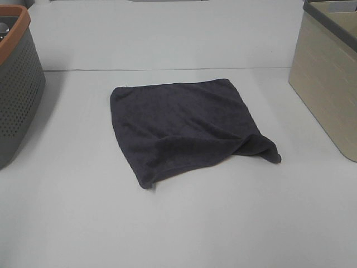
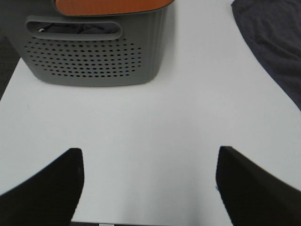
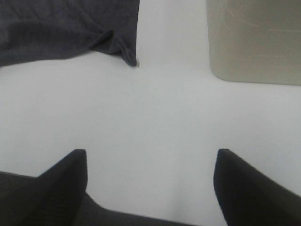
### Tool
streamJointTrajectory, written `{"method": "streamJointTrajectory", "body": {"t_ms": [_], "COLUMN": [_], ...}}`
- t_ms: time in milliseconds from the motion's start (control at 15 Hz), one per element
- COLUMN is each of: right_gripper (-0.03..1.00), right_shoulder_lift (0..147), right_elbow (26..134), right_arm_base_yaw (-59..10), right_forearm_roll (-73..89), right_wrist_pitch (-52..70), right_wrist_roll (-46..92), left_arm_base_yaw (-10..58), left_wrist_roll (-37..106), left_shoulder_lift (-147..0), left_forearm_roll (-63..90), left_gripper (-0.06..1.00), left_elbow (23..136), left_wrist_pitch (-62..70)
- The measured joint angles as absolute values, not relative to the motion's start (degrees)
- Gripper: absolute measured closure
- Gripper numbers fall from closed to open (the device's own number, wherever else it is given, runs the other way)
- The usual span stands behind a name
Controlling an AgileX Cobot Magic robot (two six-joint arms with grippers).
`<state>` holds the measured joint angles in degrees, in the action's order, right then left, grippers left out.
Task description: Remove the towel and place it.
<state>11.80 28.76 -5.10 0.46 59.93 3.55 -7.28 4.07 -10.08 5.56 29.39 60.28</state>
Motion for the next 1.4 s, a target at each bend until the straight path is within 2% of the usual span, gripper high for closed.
{"method": "streamJointTrajectory", "body": {"t_ms": [333, 533, 800, 1400], "right_gripper": [0.23, 0.23, 0.23, 0.23], "right_shoulder_lift": [0.0, -0.2, -0.2, -0.2], "right_elbow": [28.8, 28.8, 28.8, 28.8], "right_arm_base_yaw": [-5.1, -5.1, -5.1, -5.1], "right_forearm_roll": [0.9, 1.2, 1.7, 1.7], "right_wrist_pitch": [60.0, 60.1, 60.1, 60.1], "right_wrist_roll": [3.7, 4.6, 5.2, 5.2], "left_arm_base_yaw": [-5.3, -5.0, 0.3, 0.5], "left_wrist_roll": [4.5, 6.1, 6.2, 0.9], "left_shoulder_lift": [-1.3, 0.2, 0.3, 0.3], "left_forearm_roll": [5.7, 6.1, 6.1, 3.6], "left_gripper": [0.22, 0.22, 0.22, 0.22], "left_elbow": [29.3, 29.3, 29.3, 29.3], "left_wrist_pitch": [60.3, 60.3, 60.3, 60.3]}}
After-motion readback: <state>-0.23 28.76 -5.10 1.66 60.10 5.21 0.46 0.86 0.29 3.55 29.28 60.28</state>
